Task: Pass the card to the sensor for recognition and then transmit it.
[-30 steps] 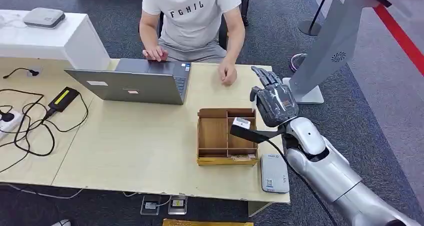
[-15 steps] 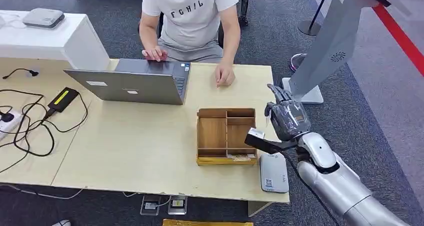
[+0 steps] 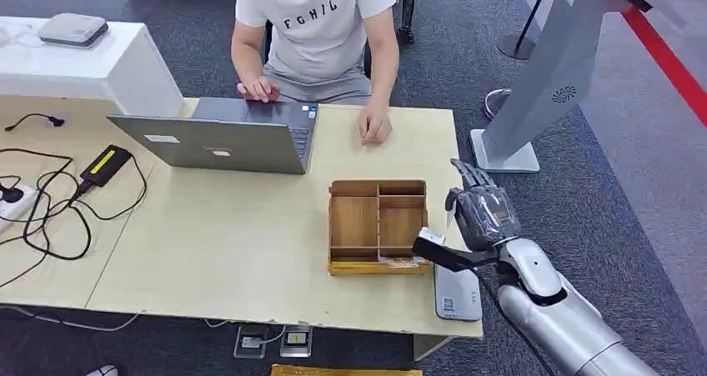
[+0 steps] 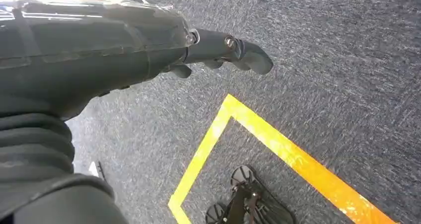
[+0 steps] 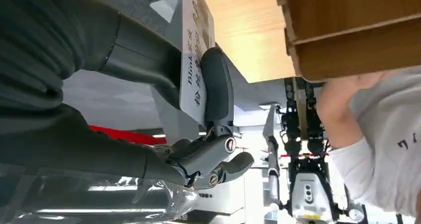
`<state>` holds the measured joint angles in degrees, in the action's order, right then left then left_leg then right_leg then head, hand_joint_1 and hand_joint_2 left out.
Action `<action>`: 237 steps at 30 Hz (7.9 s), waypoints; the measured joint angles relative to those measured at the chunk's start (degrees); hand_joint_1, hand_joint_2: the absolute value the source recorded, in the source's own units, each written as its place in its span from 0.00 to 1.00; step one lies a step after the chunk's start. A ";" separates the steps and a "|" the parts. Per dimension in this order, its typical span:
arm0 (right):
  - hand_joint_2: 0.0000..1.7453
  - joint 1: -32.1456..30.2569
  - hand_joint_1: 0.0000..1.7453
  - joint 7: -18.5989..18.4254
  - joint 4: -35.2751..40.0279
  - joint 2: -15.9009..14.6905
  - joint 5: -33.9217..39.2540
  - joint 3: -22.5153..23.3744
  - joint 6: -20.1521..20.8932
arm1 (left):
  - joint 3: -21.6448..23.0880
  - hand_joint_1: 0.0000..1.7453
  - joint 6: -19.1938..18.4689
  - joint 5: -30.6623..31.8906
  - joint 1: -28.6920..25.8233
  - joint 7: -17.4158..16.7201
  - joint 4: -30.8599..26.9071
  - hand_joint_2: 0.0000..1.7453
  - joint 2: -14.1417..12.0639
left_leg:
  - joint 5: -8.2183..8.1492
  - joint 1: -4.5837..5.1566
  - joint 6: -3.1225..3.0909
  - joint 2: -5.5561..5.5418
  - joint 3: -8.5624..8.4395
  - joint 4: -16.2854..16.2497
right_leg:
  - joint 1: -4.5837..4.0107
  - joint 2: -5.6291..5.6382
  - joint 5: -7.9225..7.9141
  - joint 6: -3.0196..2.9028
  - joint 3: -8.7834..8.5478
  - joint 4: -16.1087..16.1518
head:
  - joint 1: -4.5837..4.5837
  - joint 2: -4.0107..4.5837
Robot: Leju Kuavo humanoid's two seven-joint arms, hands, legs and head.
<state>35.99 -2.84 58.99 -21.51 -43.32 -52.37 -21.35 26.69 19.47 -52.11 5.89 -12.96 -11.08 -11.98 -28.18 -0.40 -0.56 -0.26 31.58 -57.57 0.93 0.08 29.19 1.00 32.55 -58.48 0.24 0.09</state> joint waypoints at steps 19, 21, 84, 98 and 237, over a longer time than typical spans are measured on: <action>1.00 -3.99 1.00 0.11 -0.35 -3.84 3.60 0.85 -2.66 | 1.27 0.00 1.07 -1.72 0.01 0.96 0.00 0.00 -0.02 | -0.01 0.00 0.00 0.00 0.01 0.00 | 0.00 0.00 0.00 0.00 0.00 0.01 | 0.02 0.00; 1.00 -4.54 1.00 0.11 -0.35 -4.02 3.71 0.83 -3.10 | 1.46 0.00 1.09 -2.03 0.01 0.96 0.00 0.00 0.00 | -0.01 0.00 0.00 0.00 0.00 0.00 | 0.00 0.00 0.00 0.00 0.00 0.01 | 0.00 0.00; 1.00 -14.93 1.00 1.51 -0.85 -6.93 14.84 0.11 -11.61 | 7.56 0.00 -0.20 -7.78 0.20 2.53 -0.61 0.00 -1.25 | -0.02 0.00 0.00 0.07 -0.16 0.01 | 0.00 0.02 0.00 0.00 -0.16 0.03 | 0.02 0.00; 1.00 -7.51 1.00 -2.27 4.85 -9.51 5.73 1.51 -5.82 | 10.01 0.00 0.02 -11.23 0.40 3.39 -0.61 0.00 -1.29 | 0.00 0.00 0.00 0.07 -0.14 0.01 | 0.00 0.01 -0.02 0.00 -0.18 0.00 | 0.00 0.00; 1.00 -17.35 0.00 -12.72 21.84 4.33 -15.04 3.13 -0.70 | 25.20 0.00 -1.36 -27.04 1.56 4.37 -0.66 0.00 -2.10 | -0.03 -0.10 0.14 0.18 -0.07 0.03 | -0.09 0.15 0.03 -0.07 -0.04 -0.02 | 0.02 0.00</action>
<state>18.63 -15.56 80.83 -17.18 -58.36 -49.24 -22.05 51.89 18.12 -79.14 7.45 -8.59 -11.74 -14.08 -28.21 -0.49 -0.42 -0.08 31.51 -57.53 0.85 0.23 29.22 0.93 32.52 -58.50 0.26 0.09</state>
